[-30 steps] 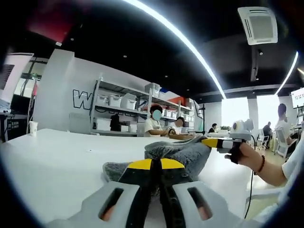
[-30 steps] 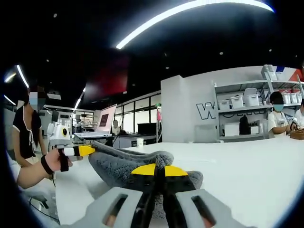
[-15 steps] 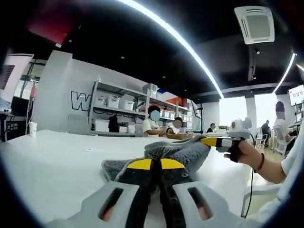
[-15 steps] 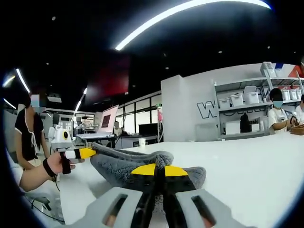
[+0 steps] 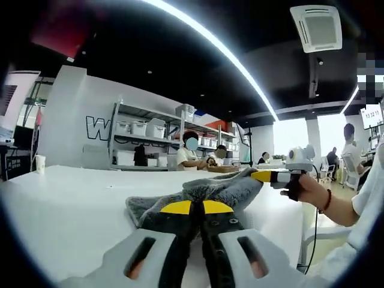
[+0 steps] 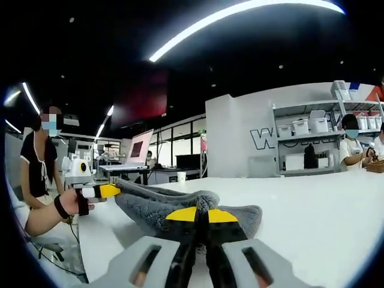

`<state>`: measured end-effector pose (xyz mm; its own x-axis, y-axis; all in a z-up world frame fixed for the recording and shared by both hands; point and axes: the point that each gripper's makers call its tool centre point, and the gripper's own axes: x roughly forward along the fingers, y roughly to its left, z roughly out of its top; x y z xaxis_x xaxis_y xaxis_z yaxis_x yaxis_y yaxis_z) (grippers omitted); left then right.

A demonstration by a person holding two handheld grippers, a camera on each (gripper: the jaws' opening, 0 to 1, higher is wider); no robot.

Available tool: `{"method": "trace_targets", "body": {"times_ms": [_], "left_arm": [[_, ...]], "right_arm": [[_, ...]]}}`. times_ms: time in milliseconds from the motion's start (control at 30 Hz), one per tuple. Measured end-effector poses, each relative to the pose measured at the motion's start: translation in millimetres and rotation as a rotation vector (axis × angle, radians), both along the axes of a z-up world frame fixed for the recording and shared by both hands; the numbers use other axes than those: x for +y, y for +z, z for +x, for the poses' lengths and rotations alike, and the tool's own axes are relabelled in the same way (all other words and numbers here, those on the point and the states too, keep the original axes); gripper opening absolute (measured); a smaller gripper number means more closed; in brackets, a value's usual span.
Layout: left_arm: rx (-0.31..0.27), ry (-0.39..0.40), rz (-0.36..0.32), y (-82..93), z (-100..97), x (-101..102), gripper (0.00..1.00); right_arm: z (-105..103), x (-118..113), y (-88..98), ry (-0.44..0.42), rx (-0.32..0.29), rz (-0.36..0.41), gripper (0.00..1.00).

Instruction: Open the folded towel by lifting each exposed corner and separating the folded layers until the towel lies flat within the target outline without major curled edges

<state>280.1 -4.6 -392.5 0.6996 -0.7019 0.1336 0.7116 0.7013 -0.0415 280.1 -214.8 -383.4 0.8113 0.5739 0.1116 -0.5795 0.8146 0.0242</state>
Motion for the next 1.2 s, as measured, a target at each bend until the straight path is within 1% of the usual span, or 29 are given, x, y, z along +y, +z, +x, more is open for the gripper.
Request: {"method": "trace_targets", "body": {"times_ms": [67, 233, 333, 433, 500, 633, 800, 933, 1033, 1100, 1200], "left_arm": [[-0.005, 0.003, 0.018, -2.4, -2.6, -0.5, 0.04], [-0.008, 0.001, 0.026, -5.4, -5.4, -0.2, 0.04], [0.000, -0.002, 0.029, -9.5, -6.4, 0.6, 0.04], [-0.005, -0.002, 0.024, -7.4, -9.4, 0.3, 0.04], [-0.008, -0.001, 0.038, -8.6, -10.8, -0.9, 0.04], [-0.010, -0.003, 0.040, -8.6, -13.4, -0.5, 0.04], [-0.005, -0.005, 0.055, -11.2, -17.2, 0.0, 0.04], [-0.002, -0.002, 0.064, -11.6, -20.5, 1.4, 0.05], [0.009, -0.005, 0.061, -13.5, -22.4, 1.4, 0.05], [0.010, -0.003, 0.074, -14.9, -23.3, 1.6, 0.05], [0.014, -0.001, 0.075, -15.1, -26.2, 2.4, 0.05]], "right_arm": [[-1.9, 0.1, -0.6, 0.006, 0.001, -0.001, 0.00], [-5.9, 0.5, -4.5, 0.011, -0.001, -0.006, 0.00], [-8.8, 0.9, -7.9, 0.026, 0.001, -0.005, 0.00], [-10.7, 0.9, -10.5, 0.031, 0.004, -0.009, 0.00], [-11.6, 0.5, -12.5, 0.031, 0.005, -0.015, 0.00], [-14.4, 0.8, -15.1, 0.037, 0.008, -0.020, 0.00], [-19.7, 2.3, -15.8, 0.051, 0.001, -0.037, 0.00], [-24.0, 4.0, -20.0, 0.066, 0.004, -0.068, 0.00], [-25.8, 4.0, -23.5, 0.063, 0.010, -0.077, 0.00], [-26.8, 3.8, -25.3, 0.062, 0.009, -0.088, 0.00], [-27.9, 3.9, -25.4, 0.063, 0.014, -0.087, 0.00]]}}
